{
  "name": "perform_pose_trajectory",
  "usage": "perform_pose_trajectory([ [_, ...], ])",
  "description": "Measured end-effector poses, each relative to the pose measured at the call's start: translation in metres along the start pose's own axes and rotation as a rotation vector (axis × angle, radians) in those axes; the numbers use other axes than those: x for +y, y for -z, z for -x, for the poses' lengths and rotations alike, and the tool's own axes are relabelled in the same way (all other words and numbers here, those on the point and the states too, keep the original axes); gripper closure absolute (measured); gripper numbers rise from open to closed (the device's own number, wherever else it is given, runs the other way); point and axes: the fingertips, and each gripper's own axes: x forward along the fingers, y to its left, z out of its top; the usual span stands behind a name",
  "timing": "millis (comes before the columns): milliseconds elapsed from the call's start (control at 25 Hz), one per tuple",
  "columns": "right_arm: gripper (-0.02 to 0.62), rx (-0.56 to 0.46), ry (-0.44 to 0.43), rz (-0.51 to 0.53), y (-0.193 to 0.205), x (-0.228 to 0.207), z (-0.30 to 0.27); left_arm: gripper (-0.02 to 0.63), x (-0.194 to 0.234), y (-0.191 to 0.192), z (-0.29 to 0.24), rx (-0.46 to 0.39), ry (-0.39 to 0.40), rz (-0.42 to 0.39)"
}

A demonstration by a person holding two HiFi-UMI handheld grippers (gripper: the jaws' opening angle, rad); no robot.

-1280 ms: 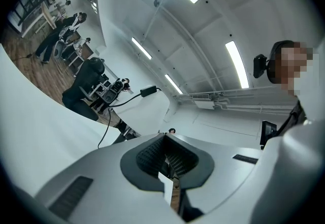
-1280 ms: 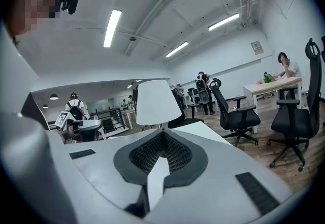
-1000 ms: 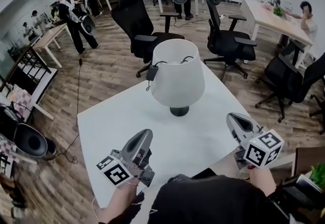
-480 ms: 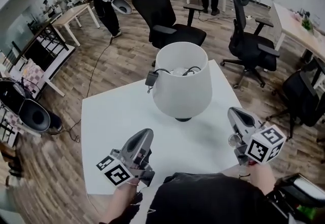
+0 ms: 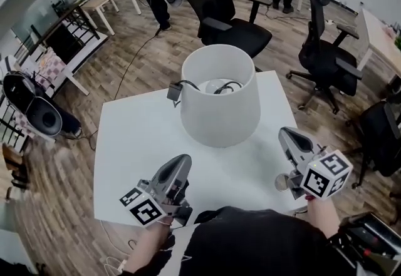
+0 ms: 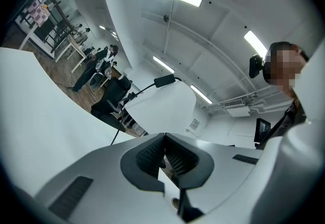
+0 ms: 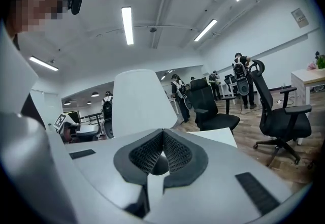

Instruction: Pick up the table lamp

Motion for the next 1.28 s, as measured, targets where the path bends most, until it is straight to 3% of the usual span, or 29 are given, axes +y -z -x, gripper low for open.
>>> perform_pose_trajectory([
  [280, 0.58, 0.041, -0.053, -0.029, 0.013, -0.024, -0.009, 0.592, -0.005, 0.019, -0.021, -0.012, -0.033, 0.009],
  [600, 0.58, 0.066, -0.102, -0.057, 0.026, -0.034, -0.03, 0.591, -0.01, 0.039, -0.047, 0.026, 0.011, -0.023],
  [800, 0.58, 0.091, -0.11, -0.076, 0.039, -0.041, -0.035, 0.523, -0.011, 0.046, -0.051, 0.006, 0.059, 0.048],
  [960, 0.578, 0.102, -0.109, -0.082, 0.042, -0.048, -0.039, 0.459, -0.011, 0.041, -0.059, -0.056, 0.116, 0.165],
  [1280, 0.578, 0.109, -0.11, -0.089, 0.044, -0.053, -0.042, 0.453, -0.008, 0.025, -0.069, -0.194, 0.182, 0.294],
])
